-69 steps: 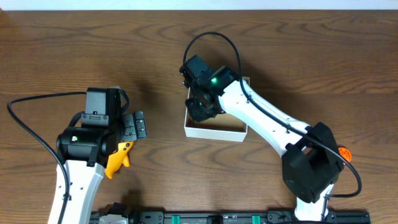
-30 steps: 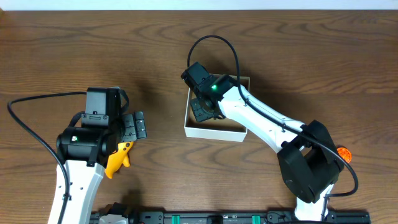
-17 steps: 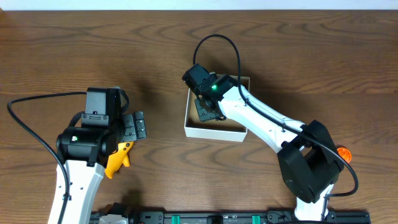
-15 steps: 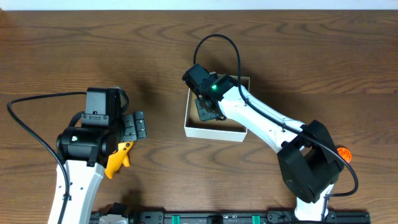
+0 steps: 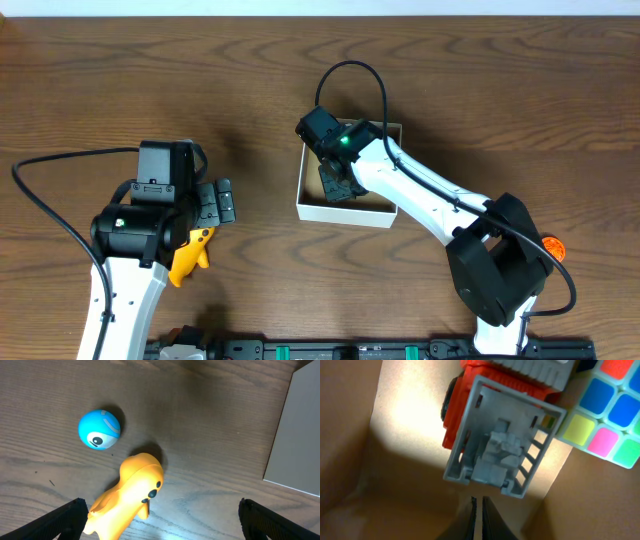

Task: Pack container
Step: 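Lower the truck beside the cube and release it from the right gripper, then withdraw the right gripper and move it over the orange round toy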

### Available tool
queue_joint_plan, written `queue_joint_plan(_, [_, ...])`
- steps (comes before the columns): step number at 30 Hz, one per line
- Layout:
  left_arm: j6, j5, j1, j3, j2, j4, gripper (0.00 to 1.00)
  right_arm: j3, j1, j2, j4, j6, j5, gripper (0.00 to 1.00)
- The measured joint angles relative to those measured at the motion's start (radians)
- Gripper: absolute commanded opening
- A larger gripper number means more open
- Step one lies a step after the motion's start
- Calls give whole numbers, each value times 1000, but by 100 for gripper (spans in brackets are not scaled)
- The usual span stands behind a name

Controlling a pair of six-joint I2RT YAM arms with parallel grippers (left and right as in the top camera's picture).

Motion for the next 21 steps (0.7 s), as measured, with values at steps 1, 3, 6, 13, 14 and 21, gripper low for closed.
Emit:
queue_joint_plan(1, [0, 0, 0, 0, 0, 0, 98, 0, 0, 0, -1, -10, -9, 9])
queue_joint_plan(3, [0, 0, 0, 0, 0, 0, 98, 0, 0, 0, -2, -36, -31, 9])
queue_joint_plan(6, [0, 0, 0, 0, 0, 0, 98, 0, 1, 0, -15, -64, -55, 8])
queue_joint_plan(13, [0, 0, 0, 0, 0, -1, 98, 1, 30, -12, -24, -87, -74, 21])
queue_joint_plan(14, [0, 0, 0, 0, 0, -1, 98, 3, 31, -25, -29, -90, -77, 29])
queue_joint_plan(21, [0, 0, 0, 0, 0, -2, 98, 78, -88, -296, -47, -79, -74, 91])
